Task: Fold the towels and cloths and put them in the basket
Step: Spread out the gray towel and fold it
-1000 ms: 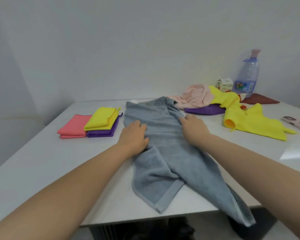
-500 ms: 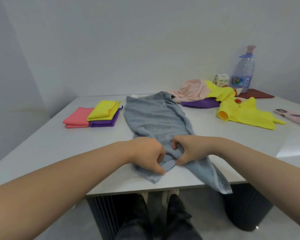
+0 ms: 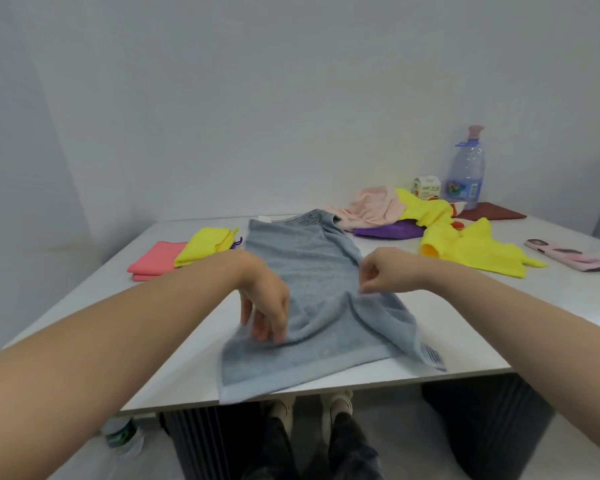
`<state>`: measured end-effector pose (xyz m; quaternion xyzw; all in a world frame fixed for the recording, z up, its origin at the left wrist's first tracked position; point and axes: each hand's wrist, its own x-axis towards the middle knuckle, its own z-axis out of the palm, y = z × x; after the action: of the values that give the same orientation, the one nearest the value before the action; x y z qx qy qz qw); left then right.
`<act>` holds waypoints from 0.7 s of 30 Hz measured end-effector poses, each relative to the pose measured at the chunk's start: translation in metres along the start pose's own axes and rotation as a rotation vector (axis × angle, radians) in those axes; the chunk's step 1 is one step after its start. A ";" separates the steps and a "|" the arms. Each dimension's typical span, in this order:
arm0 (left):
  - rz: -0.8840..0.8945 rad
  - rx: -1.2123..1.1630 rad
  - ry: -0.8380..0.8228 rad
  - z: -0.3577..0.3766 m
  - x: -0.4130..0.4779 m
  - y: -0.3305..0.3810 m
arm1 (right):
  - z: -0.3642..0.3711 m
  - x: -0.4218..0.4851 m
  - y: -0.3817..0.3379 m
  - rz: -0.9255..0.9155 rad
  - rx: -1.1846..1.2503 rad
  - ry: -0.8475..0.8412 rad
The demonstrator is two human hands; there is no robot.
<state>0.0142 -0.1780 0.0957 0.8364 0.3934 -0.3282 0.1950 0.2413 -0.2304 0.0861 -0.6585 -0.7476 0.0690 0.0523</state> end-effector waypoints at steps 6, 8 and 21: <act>0.041 -0.124 -0.035 -0.002 0.018 0.017 | 0.033 -0.006 -0.028 -0.147 -0.239 -0.340; 0.041 -0.125 -0.165 -0.006 0.017 0.020 | 0.027 -0.003 -0.027 -0.157 -0.140 -0.497; -0.095 0.054 0.562 0.000 0.088 -0.012 | 0.053 0.055 0.013 0.098 -0.192 -0.278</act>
<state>0.0470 -0.1237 0.0333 0.8800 0.4620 -0.1027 0.0405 0.2378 -0.1763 0.0314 -0.6802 -0.7178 0.0900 -0.1182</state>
